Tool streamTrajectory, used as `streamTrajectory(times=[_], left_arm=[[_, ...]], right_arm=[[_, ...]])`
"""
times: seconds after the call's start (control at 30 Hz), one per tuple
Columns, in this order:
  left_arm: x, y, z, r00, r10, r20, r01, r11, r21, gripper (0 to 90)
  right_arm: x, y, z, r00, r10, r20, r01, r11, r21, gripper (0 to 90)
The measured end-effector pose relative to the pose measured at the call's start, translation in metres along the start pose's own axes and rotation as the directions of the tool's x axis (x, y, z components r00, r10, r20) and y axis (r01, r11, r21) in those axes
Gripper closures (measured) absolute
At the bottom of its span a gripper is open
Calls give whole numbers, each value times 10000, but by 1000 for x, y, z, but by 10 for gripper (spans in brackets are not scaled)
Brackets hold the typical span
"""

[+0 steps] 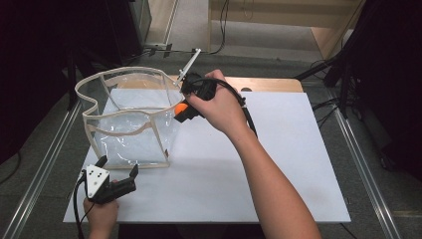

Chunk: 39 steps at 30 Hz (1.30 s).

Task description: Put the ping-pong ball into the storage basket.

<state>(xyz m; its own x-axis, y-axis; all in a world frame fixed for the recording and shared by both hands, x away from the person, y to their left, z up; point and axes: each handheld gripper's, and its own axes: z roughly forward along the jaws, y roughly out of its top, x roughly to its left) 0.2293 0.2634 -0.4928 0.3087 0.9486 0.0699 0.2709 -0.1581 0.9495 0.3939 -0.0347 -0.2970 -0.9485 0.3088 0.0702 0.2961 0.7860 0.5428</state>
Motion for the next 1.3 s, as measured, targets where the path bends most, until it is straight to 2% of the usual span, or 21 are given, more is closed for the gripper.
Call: streamTrajectory(times=[0.73, 1.3], left_arm=[[0, 0, 0, 10000, 26, 24, -26, 10000, 47, 0], [1, 0, 0, 10000, 21, 22, -21, 10000, 74, 0]], right_arm=[[-3, 15, -5, 9999, -97, -30, 96, 9996, -257, 478], [-6, 29, -8, 9998, -179, 37, 179, 9997, -186, 478]])
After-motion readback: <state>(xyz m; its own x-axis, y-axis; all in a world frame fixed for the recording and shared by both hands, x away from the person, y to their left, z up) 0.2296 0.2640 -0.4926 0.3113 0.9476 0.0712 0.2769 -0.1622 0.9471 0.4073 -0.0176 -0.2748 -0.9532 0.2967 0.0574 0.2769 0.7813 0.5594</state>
